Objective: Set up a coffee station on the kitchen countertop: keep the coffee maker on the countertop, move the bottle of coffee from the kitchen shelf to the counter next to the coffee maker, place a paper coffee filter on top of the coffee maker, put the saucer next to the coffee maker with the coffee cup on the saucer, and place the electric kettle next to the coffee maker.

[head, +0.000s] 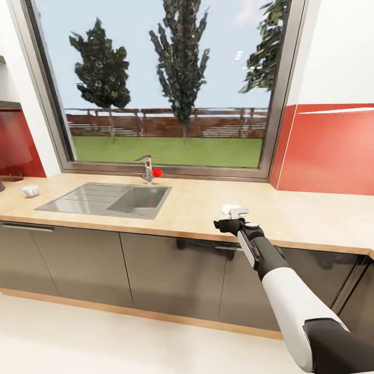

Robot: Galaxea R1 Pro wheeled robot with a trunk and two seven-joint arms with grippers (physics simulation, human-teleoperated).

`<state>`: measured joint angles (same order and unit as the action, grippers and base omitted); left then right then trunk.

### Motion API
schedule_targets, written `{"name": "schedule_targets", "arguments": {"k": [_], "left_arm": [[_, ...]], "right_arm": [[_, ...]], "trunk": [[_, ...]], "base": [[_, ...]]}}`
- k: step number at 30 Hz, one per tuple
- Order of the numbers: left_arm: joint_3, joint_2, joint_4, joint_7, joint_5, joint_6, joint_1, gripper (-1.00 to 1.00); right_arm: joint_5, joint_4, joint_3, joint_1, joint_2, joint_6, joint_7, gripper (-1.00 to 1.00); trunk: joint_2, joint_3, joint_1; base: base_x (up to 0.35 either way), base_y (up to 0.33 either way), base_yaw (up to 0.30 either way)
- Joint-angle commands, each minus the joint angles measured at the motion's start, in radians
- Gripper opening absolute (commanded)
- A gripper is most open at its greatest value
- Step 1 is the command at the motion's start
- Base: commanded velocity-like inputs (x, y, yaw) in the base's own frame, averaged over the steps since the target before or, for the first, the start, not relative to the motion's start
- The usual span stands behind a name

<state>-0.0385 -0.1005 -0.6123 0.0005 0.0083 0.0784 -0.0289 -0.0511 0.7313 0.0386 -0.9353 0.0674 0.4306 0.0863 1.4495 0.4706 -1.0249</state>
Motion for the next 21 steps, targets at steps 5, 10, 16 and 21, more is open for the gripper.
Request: {"name": "schedule_targets", "arguments": {"k": [5,10,16,21], "left_arm": [[-0.002,-0.001,-0.001,0.000,0.001,0.001,0.000,1.00],[-0.002,-0.001,-0.001,0.000,0.001,0.001,0.000,1.00],[-0.002,-0.001,-0.001,0.000,0.001,0.002,-0.001,1.00],[-0.001,-0.001,-0.001,0.001,0.001,0.001,0.000,1.00]], "right_arm": [[-0.006,0.000,0.000,0.000,0.000,0.005,0.004,1.00],[-0.005,-0.016,0.000,0.000,0.000,0.004,0.003,1.00],[-0.004,-0.032,0.000,0.000,0.000,0.004,0.003,1.00],[-0.004,-0.037,0.000,0.000,0.000,0.004,0.003,1.00]], "trunk": [[0.001,0.001,0.000],[0.001,0.001,0.000],[0.001,0.001,0.000],[0.001,0.001,0.000]], "base": [[0.042,0.000,0.000],[0.072,0.000,0.000],[0.032,0.000,0.000],[0.108,0.000,0.000]]}}
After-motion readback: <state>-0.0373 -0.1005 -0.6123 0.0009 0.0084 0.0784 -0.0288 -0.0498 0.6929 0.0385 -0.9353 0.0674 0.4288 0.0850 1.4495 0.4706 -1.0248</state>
